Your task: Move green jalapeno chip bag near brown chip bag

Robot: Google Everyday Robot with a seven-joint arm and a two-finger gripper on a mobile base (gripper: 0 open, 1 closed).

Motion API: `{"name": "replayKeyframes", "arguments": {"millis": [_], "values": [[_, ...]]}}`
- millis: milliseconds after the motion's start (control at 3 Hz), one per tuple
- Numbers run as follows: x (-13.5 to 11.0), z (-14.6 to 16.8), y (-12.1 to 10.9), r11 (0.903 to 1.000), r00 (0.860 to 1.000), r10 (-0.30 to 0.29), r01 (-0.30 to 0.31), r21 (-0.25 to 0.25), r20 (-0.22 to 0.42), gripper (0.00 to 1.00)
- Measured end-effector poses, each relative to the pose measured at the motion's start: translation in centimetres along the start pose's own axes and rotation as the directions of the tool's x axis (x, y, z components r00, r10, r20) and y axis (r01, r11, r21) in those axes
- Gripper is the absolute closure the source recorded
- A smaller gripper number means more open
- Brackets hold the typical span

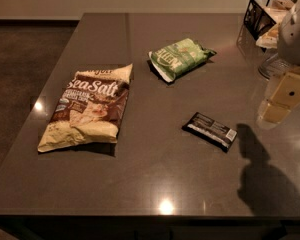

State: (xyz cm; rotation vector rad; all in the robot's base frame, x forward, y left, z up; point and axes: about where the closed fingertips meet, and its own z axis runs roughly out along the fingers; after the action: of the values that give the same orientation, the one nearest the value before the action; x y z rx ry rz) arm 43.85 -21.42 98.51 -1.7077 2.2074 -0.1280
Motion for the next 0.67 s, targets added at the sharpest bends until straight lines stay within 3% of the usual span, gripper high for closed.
{"name": "replayKeyframes", "arguments": {"millis": [333, 667], "values": [[0.0, 0.0, 0.0, 1.0, 1.0, 0.0, 0.0, 0.0, 0.0, 0.0], [-0.7, 0.7, -2.0, 0.9998, 1.0, -0.016, 0.016, 0.011, 0.001, 0.0]]}}
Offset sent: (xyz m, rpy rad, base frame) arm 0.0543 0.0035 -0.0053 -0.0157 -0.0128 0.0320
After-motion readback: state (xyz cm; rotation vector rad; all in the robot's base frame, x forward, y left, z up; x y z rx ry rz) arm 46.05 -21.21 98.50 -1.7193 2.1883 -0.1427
